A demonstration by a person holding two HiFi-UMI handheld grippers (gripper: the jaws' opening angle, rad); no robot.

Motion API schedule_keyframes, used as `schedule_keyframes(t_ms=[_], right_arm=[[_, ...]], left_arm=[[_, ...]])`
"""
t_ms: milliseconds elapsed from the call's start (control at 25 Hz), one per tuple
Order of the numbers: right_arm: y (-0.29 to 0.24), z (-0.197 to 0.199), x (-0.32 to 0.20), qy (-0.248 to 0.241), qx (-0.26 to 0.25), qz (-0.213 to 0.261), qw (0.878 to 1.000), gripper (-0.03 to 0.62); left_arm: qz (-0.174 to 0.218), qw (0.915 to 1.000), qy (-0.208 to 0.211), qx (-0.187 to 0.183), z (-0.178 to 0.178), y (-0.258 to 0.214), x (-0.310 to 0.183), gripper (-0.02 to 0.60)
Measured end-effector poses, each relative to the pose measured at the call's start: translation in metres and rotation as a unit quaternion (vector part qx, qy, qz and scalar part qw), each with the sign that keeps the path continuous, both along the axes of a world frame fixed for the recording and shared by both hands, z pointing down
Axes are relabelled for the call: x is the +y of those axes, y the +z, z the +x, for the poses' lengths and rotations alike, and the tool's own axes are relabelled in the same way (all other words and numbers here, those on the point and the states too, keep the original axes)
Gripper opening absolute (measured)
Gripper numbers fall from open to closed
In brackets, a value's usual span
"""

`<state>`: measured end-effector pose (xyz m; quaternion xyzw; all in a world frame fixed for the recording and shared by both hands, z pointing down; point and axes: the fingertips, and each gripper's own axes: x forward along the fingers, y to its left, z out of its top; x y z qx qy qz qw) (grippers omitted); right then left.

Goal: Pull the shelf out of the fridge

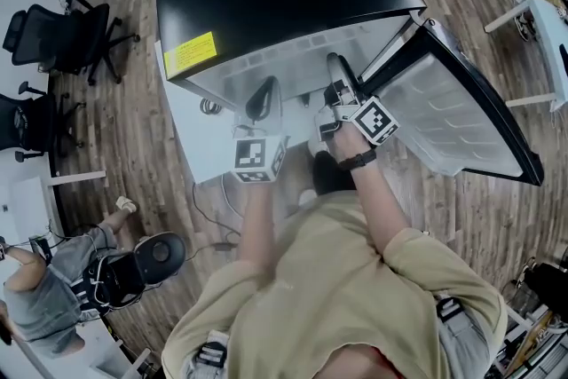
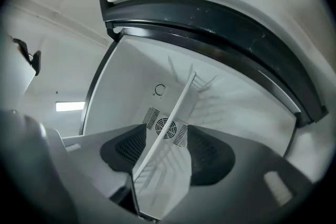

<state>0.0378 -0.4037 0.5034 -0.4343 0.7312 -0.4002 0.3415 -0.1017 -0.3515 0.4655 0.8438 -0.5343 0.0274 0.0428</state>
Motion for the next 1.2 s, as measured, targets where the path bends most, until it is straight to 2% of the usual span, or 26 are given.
schedule_keyframes(t_ms=[120, 160, 320, 560, 760, 920, 1040, 1200], right_arm=[[0.003, 0.0, -0.014, 0.014, -0.032, -0.012, 0.999, 0.32], [0.005, 0.0, -0.018, 0.013, -0.04, -0.015, 0.999, 0.327], [0.01, -0.007, -0.034, -0.005, -0.084, -0.023, 0.996, 0.33], [0.01, -0.022, -0.053, -0.029, -0.121, -0.033, 0.992, 0.331], [0.007, -0.032, -0.067, -0.04, -0.188, -0.048, 0.98, 0.331], [-0.002, -0.043, -0.081, -0.054, -0.197, -0.044, 0.978, 0.328], [-0.006, -0.051, -0.086, -0.067, -0.198, -0.043, 0.977, 0.287], [-0.013, -0.059, -0.088, -0.094, -0.198, -0.03, 0.975, 0.148]], left_arm=[[0.0, 1.0, -0.004, -0.002, -0.002, -0.001, -0.007, 0.002], [0.0, 1.0, -0.005, -0.002, -0.003, -0.002, -0.009, 0.002], [0.001, 1.0, -0.008, -0.003, -0.002, -0.002, -0.017, 0.002], [-0.001, 0.9999, -0.01, -0.003, -0.001, 0.001, -0.026, 0.002], [-0.003, 0.9999, -0.015, -0.004, -0.003, -0.003, -0.028, 0.002], [0.001, 0.9998, -0.021, -0.008, -0.007, -0.007, -0.032, 0.002], [0.002, 0.9996, -0.026, -0.011, -0.011, -0.008, -0.033, 0.002], [0.004, 0.9994, -0.03, -0.014, -0.015, -0.009, -0.034, 0.002]])
